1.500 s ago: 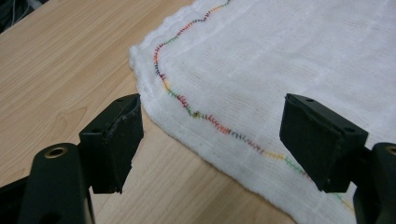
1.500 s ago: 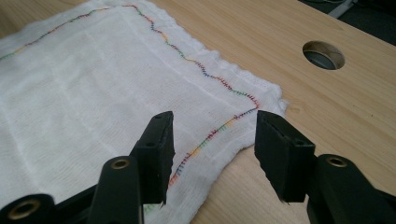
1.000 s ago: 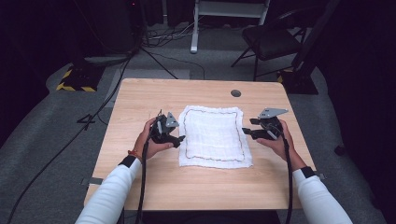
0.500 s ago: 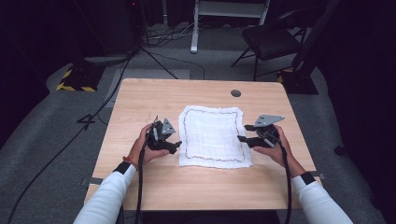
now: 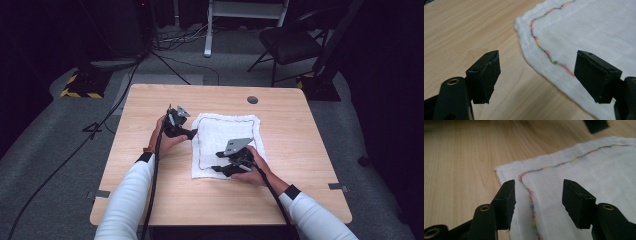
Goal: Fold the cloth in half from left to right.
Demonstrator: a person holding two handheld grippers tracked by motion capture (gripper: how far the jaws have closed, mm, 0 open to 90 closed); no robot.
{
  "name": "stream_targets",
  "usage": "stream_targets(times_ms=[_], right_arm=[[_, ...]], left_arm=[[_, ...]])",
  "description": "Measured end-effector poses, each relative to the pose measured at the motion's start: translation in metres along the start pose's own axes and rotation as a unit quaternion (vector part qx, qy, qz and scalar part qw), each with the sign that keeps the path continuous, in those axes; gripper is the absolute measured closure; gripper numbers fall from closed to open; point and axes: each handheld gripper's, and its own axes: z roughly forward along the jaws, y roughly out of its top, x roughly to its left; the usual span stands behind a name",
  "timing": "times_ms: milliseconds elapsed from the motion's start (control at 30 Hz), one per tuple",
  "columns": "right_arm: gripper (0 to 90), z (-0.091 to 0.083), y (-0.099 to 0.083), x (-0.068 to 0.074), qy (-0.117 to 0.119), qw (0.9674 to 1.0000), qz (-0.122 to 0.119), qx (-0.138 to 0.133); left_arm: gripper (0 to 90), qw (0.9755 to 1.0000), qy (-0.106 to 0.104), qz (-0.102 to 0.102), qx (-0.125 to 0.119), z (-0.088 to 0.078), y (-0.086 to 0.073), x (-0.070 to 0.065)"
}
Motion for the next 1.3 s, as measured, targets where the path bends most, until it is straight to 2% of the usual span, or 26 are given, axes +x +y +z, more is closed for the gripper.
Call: stream_targets(times_ms=[133,200,500,600,700,867,967,1000,1033,1100,1200,1300], right_arm=[[46.7,0.019,0.007,0.013,0.018,0.9996,-0.022,0.010],[47.1,0.027,0.009,0.018,0.028,0.9992,-0.026,0.011],[47.3,0.053,0.018,0.029,0.033,0.9986,-0.034,0.023],[46.6,0.061,0.019,0.030,0.035,0.9986,-0.026,0.031],[52.0,0.062,0.020,0.029,0.030,0.9989,-0.019,0.030],[63.6,0.061,0.021,0.026,0.019,0.9991,-0.015,0.034],[75.2,0.061,0.021,0.023,0.011,0.9993,-0.013,0.033],[77.5,0.061,0.021,0.022,0.008,0.9993,-0.011,0.034],[79.6,0.061,0.021,0.022,0.004,0.9993,-0.011,0.035],[82.0,0.061,0.022,0.024,-0.006,0.9992,-0.015,0.038],[82.6,0.061,0.023,0.026,-0.013,0.9988,-0.020,0.041],[83.6,0.061,0.022,0.027,-0.014,0.9989,-0.019,0.040]], left_arm=[[21.7,0.9998,0.011,-0.012,0.012,0.019,0.008,0.004],[21.5,0.9995,0.023,-0.009,0.020,0.025,0.012,0.005],[21.2,0.9980,0.043,-0.020,0.041,0.050,0.028,0.007],[21.2,0.9962,0.077,-0.003,0.042,0.055,0.030,0.007],[22.5,0.9956,0.082,-0.029,0.036,0.058,0.029,0.013],[24.3,0.9959,0.056,-0.066,0.028,0.061,0.026,0.020],[32.5,0.9960,0.027,-0.082,0.022,0.060,0.024,0.024],[34.6,0.9959,0.026,-0.085,0.019,0.060,0.023,0.025],[36.4,0.9961,0.021,-0.084,0.019,0.060,0.023,0.025],[48.1,0.9971,0.006,-0.075,0.016,0.059,0.023,0.024],[61.0,0.9981,-0.010,-0.059,0.016,0.057,0.023,0.022],[75.3,0.9979,-0.030,-0.056,0.014,0.057,0.023,0.021]])
